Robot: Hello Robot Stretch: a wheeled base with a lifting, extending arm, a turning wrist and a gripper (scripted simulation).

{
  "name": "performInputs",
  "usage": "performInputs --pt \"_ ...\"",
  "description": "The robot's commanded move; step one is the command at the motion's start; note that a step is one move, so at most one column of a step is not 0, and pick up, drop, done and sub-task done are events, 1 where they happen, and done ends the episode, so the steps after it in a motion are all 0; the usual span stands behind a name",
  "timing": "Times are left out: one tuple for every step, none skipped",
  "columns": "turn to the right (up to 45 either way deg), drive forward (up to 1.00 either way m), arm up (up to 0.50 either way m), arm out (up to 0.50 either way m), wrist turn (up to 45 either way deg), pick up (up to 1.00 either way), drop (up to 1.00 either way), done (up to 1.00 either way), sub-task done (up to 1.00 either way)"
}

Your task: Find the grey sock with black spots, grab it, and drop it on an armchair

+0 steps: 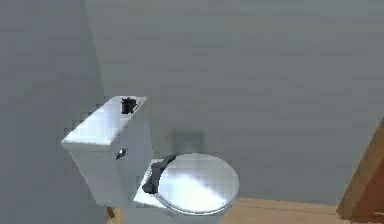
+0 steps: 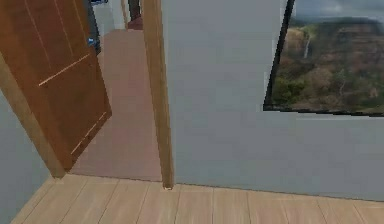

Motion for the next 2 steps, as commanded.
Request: performInputs --pt "0.0 0.45 0.00 0.00 0.0 0.00 0.00 0.00 0.00" --pt "-45.0 0.00 0.00 0.00 0.0 0.00 0.00 0.00 0.00"
